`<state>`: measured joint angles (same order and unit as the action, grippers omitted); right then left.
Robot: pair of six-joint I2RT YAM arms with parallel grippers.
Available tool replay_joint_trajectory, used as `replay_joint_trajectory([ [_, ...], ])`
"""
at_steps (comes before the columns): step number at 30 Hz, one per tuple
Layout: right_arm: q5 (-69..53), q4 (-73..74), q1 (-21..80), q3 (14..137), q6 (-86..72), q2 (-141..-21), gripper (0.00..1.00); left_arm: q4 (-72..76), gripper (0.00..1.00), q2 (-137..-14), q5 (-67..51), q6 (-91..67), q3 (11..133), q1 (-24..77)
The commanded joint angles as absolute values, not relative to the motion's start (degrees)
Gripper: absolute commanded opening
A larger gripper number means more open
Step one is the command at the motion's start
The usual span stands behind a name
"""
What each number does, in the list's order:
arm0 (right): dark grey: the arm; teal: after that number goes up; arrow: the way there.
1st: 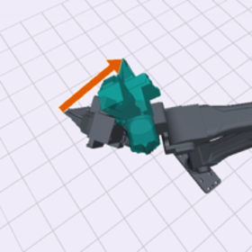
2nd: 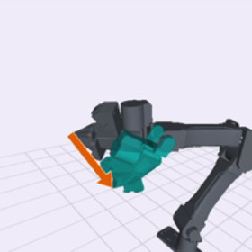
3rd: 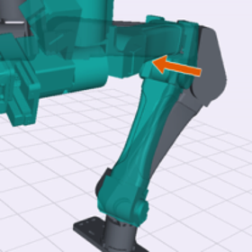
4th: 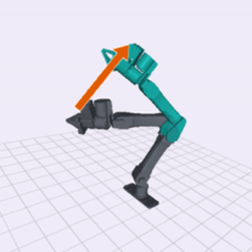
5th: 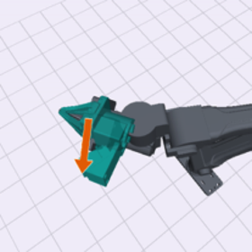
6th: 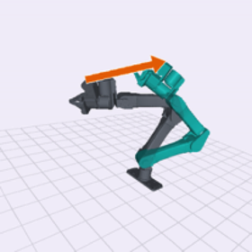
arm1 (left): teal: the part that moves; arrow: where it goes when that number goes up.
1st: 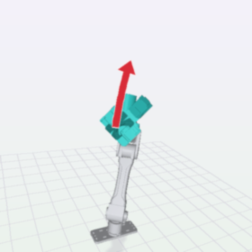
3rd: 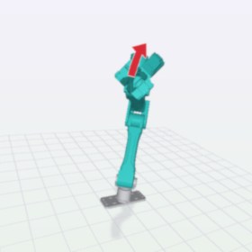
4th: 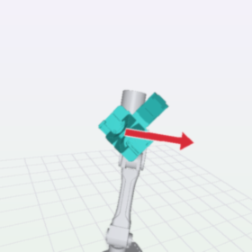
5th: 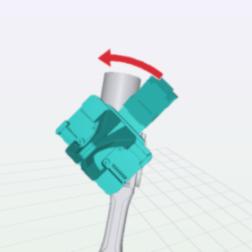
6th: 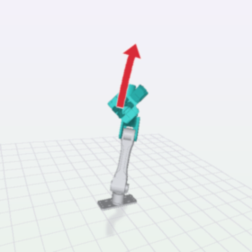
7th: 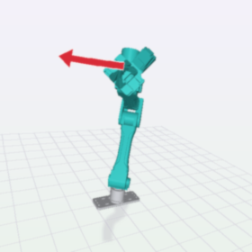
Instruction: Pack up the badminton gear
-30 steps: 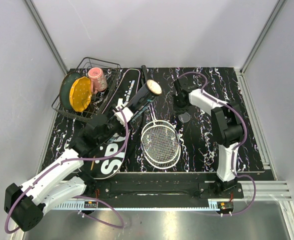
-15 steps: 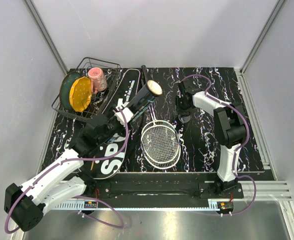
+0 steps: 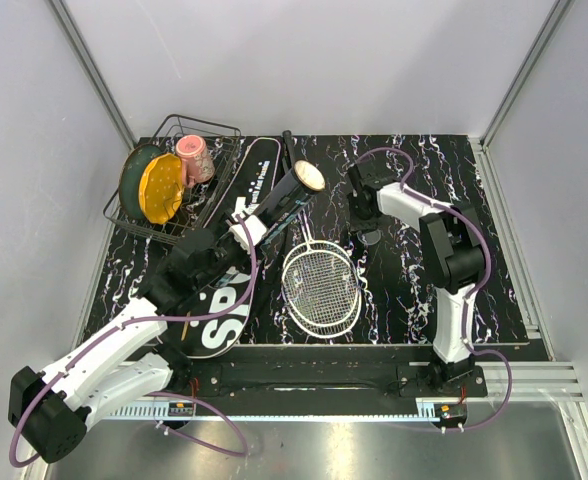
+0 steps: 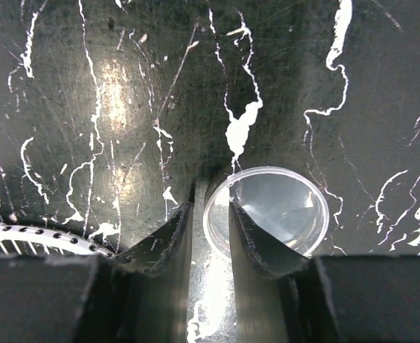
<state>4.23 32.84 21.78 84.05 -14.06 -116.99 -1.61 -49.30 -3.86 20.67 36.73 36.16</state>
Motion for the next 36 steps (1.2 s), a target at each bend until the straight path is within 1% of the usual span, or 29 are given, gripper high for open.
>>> replay_joint_trajectory([
  [1,9.0,33.9,23.6,86.5,-13.0,-118.6,0.32,4.0,0.0,-48.3,-5.1,20.0,39.6,36.0],
  [3,9.6,34.0,23.8,86.5,-13.0,-119.2,0.31,4.0,0.0,-48.3,-5.1,20.0,39.6,35.9],
  [4,10.1,34.1,23.9,86.5,-13.1,-119.4,0.29,4.0,0.0,-48.3,-5.1,20.0,39.6,36.0],
  [7,10.6,34.4,23.8,86.6,-13.2,-119.6,0.16,4.0,0.0,-48.3,-5.2,20.0,39.6,36.0],
  [8,10.6,34.3,23.9,86.4,-13.2,-119.1,0.07,4.0,0.0,-48.3,-5.3,20.0,39.6,35.9],
  [9,10.6,34.2,23.9,86.3,-13.4,-118.7,0.03,3.9,0.0,-48.3,-5.2,20.0,39.6,36.0],
  [10,10.4,34.0,23.9,86.1,-13.6,-117.8,0.0,4.0,0.0,-48.3,-5.3,20.0,39.6,36.0],
  [12,9.2,34.1,23.8,85.4,-14.3,-114.2,0.0,3.7,0.0,-48.5,-5.7,20.2,39.6,36.0],
  [13,5.7,35.3,23.8,85.3,-14.4,-112.4,0.0,3.7,0.0,-48.4,-6.0,20.3,39.6,35.9],
  [15,1.1,36.0,23.8,83.3,-15.3,-104.5,0.0,3.6,0.0,-48.5,-7.1,20.7,39.4,36.0],
  [16,-4.4,35.7,23.8,82.3,-15.7,-101.2,0.0,3.5,0.0,-48.8,-7.6,20.7,39.4,36.0],
  [17,-7.0,35.2,23.8,80.1,-16.2,-94.7,0.0,3.3,0.0,-48.9,-8.9,21.0,39.5,36.1],
  [19,-14.3,34.6,23.7,78.8,-17.0,-88.6,0.0,2.6,0.0,-49.2,-10.3,21.8,39.7,36.0],
  [20,-16.7,34.7,23.6,78.2,-17.2,-83.6,0.0,2.2,0.0,-49.0,-12.0,22.1,40.1,36.0],
  [22,-23.2,35.7,23.5,78.3,-17.6,-78.9,0.0,1.0,0.0,-48.3,-13.6,23.7,40.1,36.0],
  [23,-25.1,36.0,23.5,78.4,-17.7,-74.7,0.0,1.0,0.0,-47.9,-14.5,24.1,39.5,36.1],
  [26,-29.2,37.3,23.5,79.4,-19.4,-68.0,0.0,1.6,0.0,-46.7,-16.1,26.0,38.4,36.1],
  [29,-32.9,39.4,23.5,82.5,-20.0,-64.6,0.0,1.3,0.0,-46.7,-17.0,27.2,38.1,36.0],
  [33,-42.6,41.8,23.5,86.5,-20.7,-65.6,0.0,0.7,0.0,-47.2,-18.2,27.8,38.4,36.1],
  [36,-43.5,42.6,23.6,88.2,-20.8,-67.1,0.0,0.4,0.0,-47.5,-18.1,28.3,38.2,36.0],
])
